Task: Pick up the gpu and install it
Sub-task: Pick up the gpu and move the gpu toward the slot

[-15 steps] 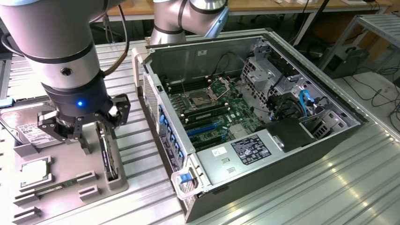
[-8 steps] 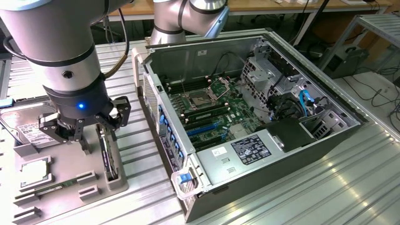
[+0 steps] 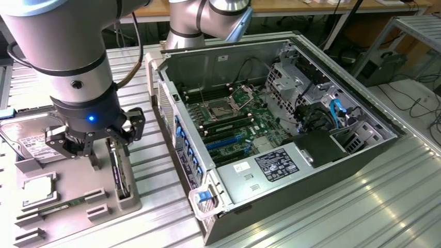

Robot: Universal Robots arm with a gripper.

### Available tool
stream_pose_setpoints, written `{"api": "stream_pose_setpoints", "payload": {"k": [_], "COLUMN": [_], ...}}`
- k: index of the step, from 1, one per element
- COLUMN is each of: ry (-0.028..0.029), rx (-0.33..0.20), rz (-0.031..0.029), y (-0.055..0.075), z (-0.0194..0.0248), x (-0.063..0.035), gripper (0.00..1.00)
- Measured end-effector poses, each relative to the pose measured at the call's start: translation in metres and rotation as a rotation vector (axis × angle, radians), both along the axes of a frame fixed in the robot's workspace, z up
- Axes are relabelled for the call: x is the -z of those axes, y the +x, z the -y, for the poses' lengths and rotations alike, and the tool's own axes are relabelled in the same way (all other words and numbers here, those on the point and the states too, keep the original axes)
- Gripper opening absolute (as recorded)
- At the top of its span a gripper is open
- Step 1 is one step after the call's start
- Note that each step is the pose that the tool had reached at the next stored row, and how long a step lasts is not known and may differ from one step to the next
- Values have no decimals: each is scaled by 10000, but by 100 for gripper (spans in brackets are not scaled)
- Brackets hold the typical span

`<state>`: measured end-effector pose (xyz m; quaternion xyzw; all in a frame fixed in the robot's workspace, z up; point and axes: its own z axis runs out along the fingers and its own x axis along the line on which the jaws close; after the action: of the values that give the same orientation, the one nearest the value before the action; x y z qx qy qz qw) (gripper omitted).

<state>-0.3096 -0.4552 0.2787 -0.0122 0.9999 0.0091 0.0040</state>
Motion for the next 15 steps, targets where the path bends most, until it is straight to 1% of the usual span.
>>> {"api": "stream_pose_setpoints", "payload": {"k": [12,13,15], "ry": [-4,-1,-1], "rx": [50,50,50], "rz": [1,0,0], "y": [1,0,0], "z": [-5,-3,-3], "x": [102,179,277], "gripper": [60,60,60]}}
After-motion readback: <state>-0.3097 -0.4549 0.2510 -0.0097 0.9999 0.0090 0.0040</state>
